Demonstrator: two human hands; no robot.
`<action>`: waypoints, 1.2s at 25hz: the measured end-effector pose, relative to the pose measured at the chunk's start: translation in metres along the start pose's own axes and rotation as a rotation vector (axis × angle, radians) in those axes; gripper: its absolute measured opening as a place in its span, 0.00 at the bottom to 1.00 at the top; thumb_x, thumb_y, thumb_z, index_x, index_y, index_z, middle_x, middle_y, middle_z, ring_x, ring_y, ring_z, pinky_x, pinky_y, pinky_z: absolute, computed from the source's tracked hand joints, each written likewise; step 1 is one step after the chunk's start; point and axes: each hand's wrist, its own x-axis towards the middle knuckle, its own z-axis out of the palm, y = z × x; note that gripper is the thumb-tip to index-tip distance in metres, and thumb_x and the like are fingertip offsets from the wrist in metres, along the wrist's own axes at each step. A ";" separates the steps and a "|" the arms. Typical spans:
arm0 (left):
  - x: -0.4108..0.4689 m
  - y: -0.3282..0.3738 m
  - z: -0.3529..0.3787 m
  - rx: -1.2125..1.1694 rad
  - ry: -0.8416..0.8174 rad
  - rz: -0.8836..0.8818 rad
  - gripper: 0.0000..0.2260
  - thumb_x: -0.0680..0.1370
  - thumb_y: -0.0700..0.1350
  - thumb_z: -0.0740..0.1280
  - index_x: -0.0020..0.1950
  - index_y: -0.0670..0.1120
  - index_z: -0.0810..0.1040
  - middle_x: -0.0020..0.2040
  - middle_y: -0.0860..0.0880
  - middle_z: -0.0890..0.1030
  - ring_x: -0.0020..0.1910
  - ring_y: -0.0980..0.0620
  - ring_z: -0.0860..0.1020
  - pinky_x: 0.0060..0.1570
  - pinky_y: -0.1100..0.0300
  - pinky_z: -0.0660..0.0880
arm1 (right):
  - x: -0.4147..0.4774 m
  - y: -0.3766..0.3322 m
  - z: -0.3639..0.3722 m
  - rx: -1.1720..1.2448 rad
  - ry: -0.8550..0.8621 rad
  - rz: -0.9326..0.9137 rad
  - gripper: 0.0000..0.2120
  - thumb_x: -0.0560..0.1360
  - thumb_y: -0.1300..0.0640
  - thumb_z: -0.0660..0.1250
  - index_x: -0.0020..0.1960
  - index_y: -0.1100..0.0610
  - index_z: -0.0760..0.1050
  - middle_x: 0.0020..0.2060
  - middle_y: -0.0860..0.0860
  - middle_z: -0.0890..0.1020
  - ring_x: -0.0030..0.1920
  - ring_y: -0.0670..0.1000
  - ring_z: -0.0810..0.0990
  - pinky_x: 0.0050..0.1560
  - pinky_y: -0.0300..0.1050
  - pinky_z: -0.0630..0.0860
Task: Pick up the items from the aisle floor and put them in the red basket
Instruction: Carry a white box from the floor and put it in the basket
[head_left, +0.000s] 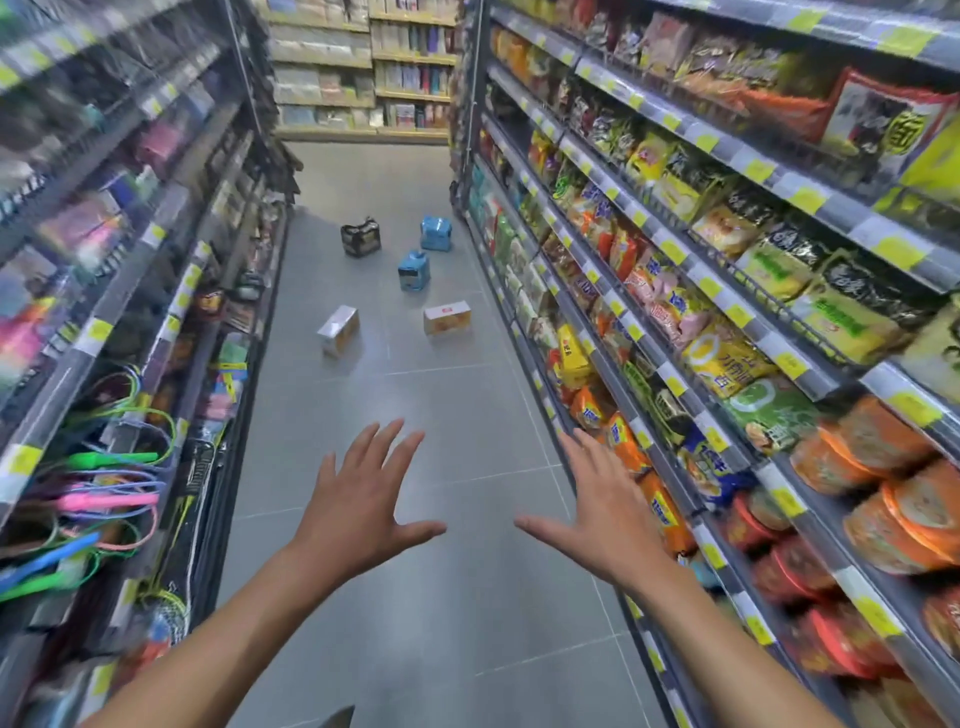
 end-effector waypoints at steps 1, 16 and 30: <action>0.006 -0.016 -0.002 0.004 -0.006 -0.016 0.49 0.66 0.78 0.56 0.82 0.58 0.48 0.84 0.54 0.47 0.82 0.49 0.46 0.76 0.36 0.56 | 0.014 -0.011 0.004 0.004 -0.010 -0.001 0.58 0.62 0.18 0.58 0.84 0.46 0.49 0.83 0.46 0.53 0.83 0.51 0.52 0.80 0.57 0.58; 0.173 -0.135 0.014 -0.006 0.053 -0.196 0.48 0.67 0.75 0.67 0.80 0.55 0.57 0.81 0.50 0.58 0.80 0.43 0.59 0.69 0.32 0.65 | 0.272 -0.071 0.051 0.003 -0.101 -0.090 0.55 0.67 0.23 0.66 0.83 0.48 0.51 0.82 0.50 0.56 0.82 0.55 0.54 0.79 0.61 0.59; 0.374 -0.236 0.007 -0.045 0.032 -0.415 0.48 0.67 0.76 0.65 0.80 0.54 0.56 0.82 0.50 0.57 0.81 0.46 0.55 0.72 0.35 0.64 | 0.541 -0.105 0.080 0.045 -0.223 -0.225 0.54 0.68 0.25 0.67 0.83 0.48 0.50 0.82 0.50 0.56 0.81 0.55 0.57 0.78 0.60 0.61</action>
